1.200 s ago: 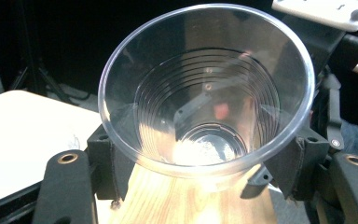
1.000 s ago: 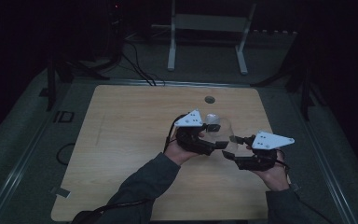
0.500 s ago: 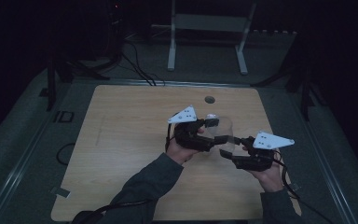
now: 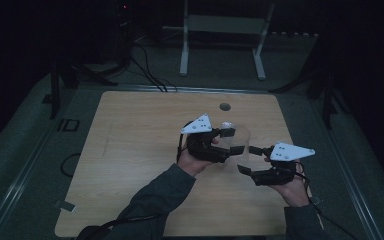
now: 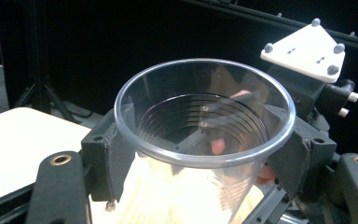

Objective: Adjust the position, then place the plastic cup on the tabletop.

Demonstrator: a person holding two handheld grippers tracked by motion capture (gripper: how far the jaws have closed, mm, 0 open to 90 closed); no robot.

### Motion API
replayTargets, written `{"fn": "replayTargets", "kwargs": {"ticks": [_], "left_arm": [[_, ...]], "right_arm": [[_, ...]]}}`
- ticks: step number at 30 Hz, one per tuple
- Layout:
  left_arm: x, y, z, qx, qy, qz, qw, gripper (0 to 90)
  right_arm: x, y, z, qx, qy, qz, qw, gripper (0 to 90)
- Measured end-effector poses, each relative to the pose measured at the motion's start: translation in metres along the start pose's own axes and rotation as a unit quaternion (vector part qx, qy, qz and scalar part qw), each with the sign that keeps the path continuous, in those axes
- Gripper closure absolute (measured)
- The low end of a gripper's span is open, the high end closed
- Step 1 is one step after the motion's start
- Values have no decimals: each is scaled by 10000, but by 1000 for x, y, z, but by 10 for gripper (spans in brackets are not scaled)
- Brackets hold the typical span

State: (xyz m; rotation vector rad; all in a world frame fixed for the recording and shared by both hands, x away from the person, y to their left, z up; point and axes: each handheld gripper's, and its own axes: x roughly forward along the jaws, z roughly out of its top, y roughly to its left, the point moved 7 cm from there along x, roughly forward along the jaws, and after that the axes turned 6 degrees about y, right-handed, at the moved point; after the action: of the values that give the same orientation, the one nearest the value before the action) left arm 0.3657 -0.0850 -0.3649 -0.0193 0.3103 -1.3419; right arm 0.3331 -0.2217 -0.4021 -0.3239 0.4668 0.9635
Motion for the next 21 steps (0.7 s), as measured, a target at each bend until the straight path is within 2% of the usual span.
{"fn": "replayTargets", "kwargs": {"ticks": [5,8,13,21], "left_arm": [[3,1,-6,146,247,241,9993,301],[3,1,-8,172,278,275,9991,301],[1,3,-12,272,351,472,9979,301],[0,3,-18,379,389,631,9965,303]], "right_arm": [[-9,-5,0,34,37,-93,9999,228],[-12,-6,0,24,45,-107,9999,228],[-18,-10,-1,2,109,-230,9997,228],[-17,-14,-2,45,185,-415,9990,225]]}}
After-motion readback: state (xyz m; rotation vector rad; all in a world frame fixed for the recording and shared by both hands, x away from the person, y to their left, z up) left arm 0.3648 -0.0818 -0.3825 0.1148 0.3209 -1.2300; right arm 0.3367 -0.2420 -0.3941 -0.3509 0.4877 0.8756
